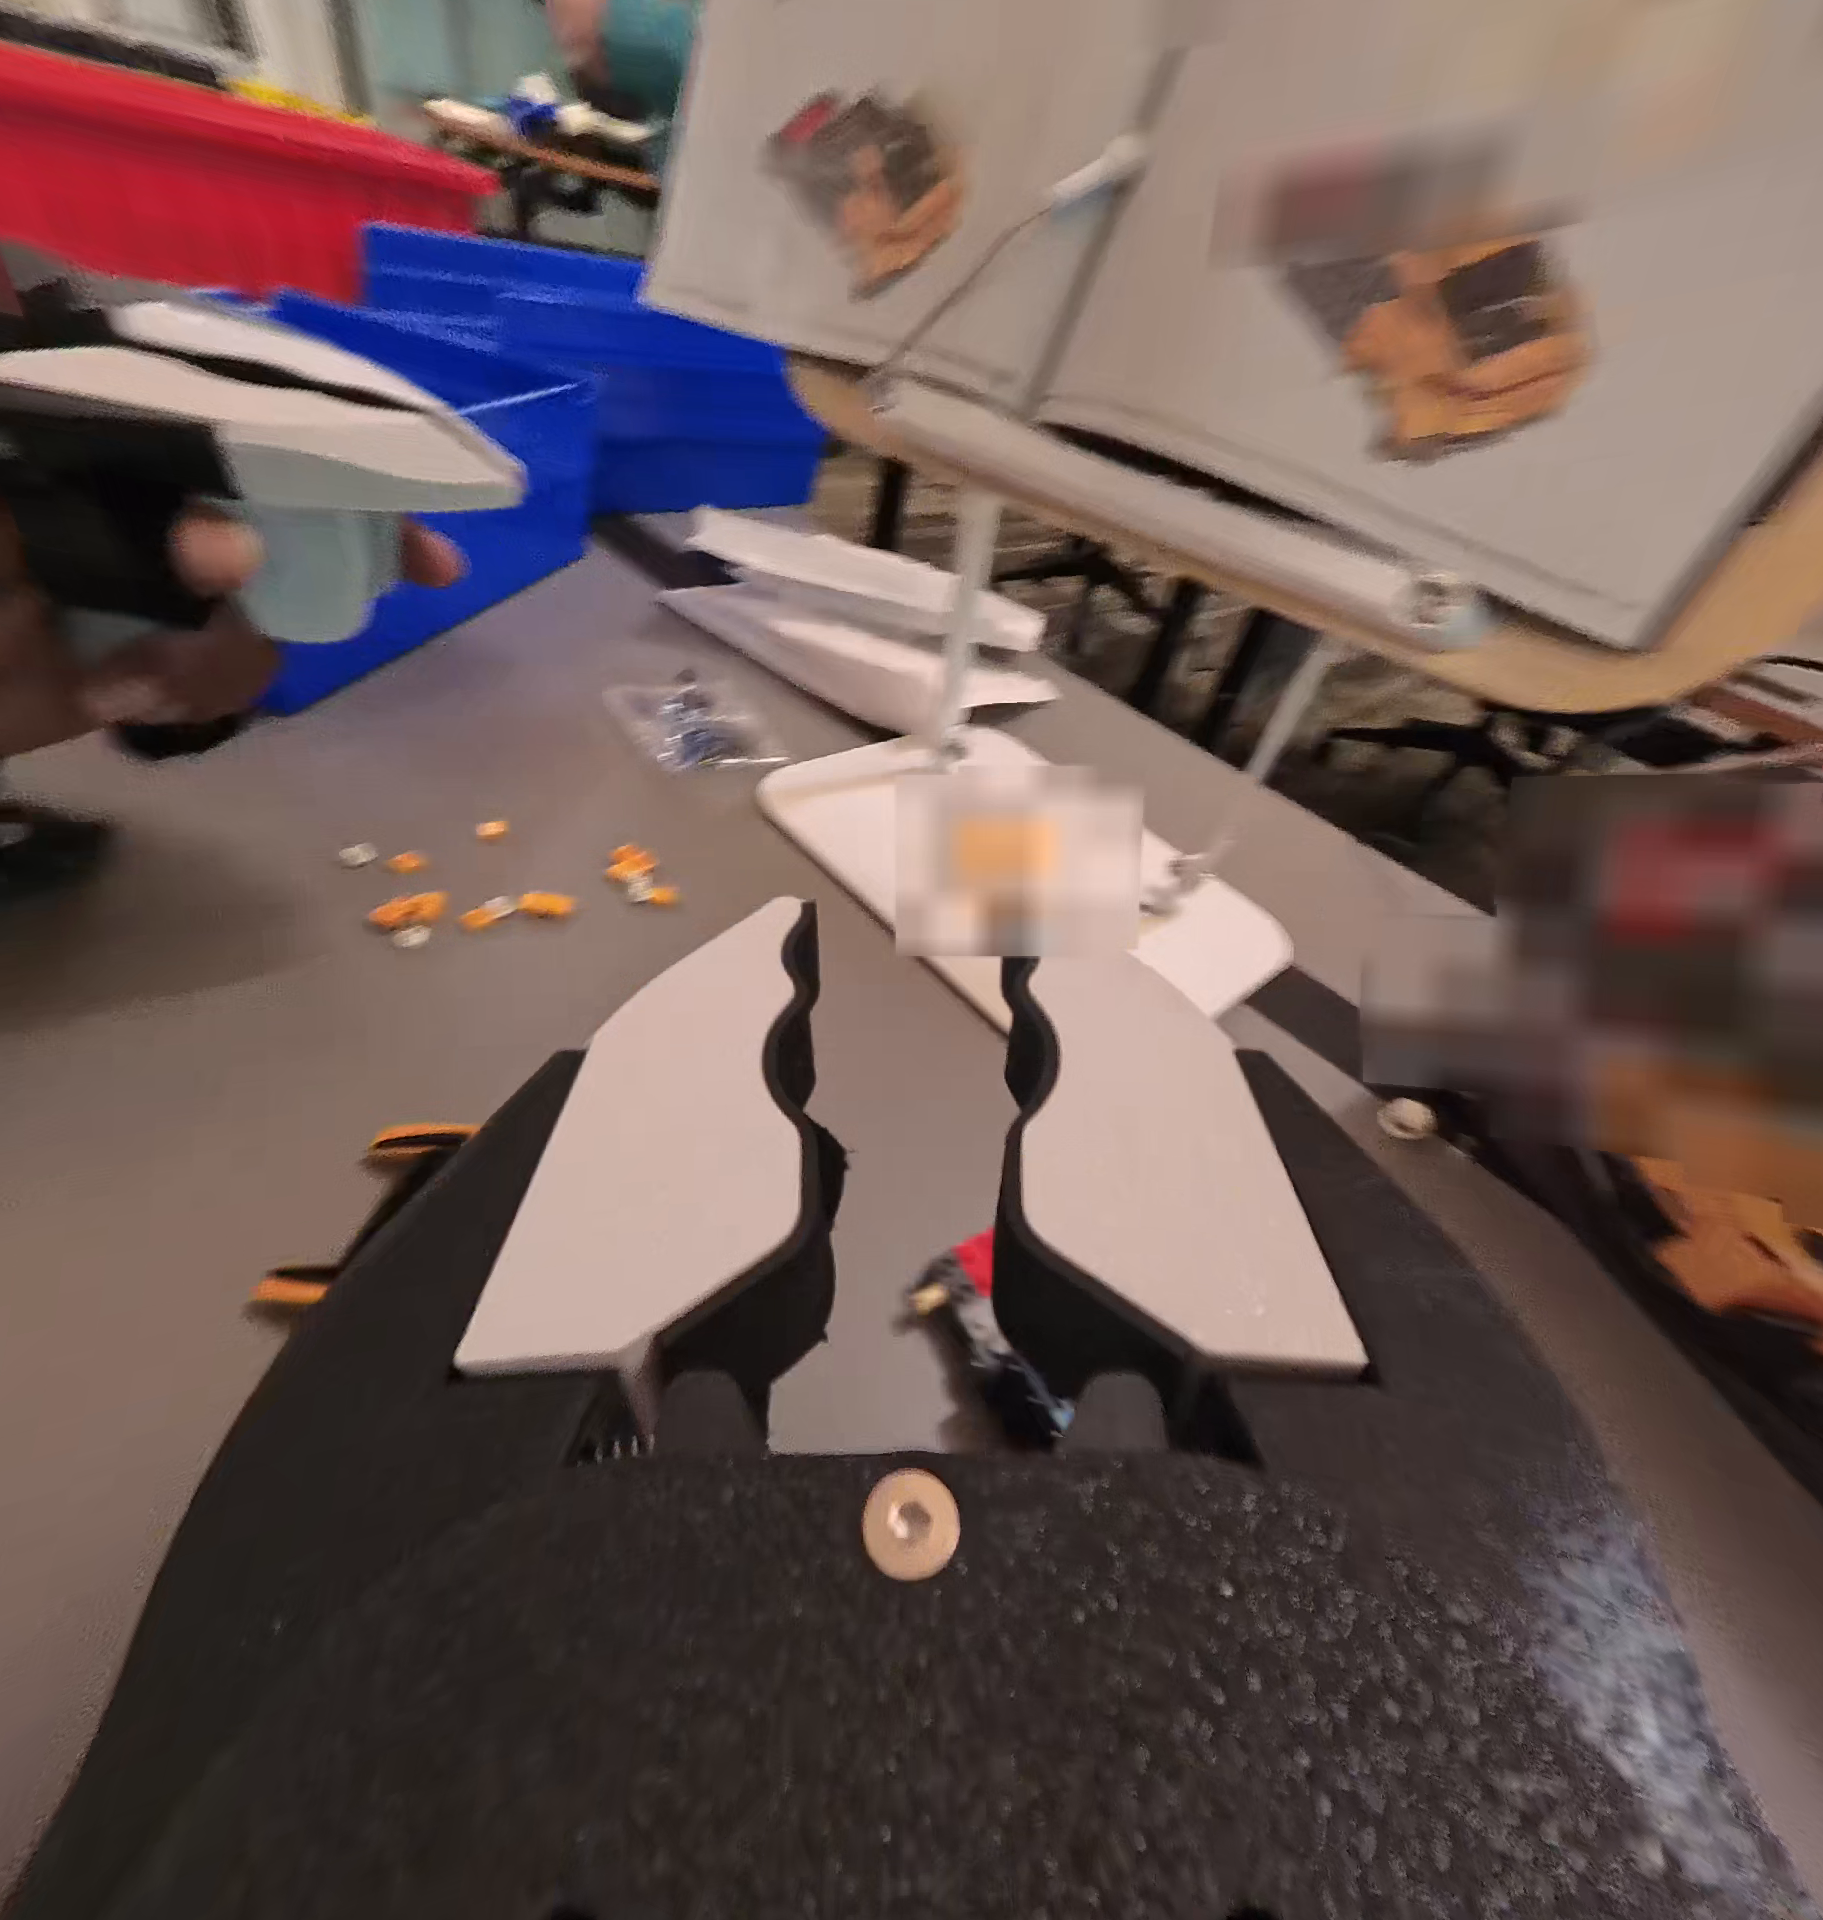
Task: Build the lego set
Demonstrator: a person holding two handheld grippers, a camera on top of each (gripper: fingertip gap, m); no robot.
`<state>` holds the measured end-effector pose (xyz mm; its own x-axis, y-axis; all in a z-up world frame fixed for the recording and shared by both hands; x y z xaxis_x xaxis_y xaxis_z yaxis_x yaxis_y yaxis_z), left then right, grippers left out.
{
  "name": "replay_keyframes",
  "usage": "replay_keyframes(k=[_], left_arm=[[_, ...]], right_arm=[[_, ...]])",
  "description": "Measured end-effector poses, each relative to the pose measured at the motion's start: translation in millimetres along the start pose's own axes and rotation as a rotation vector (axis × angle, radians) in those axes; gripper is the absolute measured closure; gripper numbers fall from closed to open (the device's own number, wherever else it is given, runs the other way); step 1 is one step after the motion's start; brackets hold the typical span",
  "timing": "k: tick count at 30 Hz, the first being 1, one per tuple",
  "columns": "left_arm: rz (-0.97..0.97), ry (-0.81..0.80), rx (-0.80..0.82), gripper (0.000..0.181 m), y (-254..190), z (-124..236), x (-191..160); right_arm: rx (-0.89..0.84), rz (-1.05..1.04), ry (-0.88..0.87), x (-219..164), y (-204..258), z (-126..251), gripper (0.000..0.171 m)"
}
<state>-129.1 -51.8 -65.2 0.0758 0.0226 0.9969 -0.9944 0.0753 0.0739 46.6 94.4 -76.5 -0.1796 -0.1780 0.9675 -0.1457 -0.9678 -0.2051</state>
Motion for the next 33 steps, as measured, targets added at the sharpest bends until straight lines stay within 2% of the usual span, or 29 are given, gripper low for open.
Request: replay_keyframes(k=[10,13,33], left_arm=[[0.043,-0.072,0.22,0.181,26.9,16.0,6.4],[0.044,-0.075,0.239,0.181,29.6,16.7,4.4],[0.057,-0.053,0.282,0.181,44.3,23.0,3.7]], right_arm=[[-0.381,-0.094,-0.057,-5.9,-57.0,19.3,0.154],[-0.441,-0.11,-0.101,-4.2,-64.3,26.4,0.171],[-0.435,-0.099,-0.089,-9.3,-63.1,22.8,0.167]])
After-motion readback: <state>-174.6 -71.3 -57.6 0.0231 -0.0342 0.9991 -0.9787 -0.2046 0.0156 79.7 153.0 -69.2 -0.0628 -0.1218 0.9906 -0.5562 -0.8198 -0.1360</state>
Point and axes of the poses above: each gripper's, where its closed fingertips meet, z back along the fingers, x out of its top, y = z × x across the jaws, the point moved 6 cm from there along z, back along the fingers, and after that the axes turned 4 degrees about -x, right-handed, at the moved point
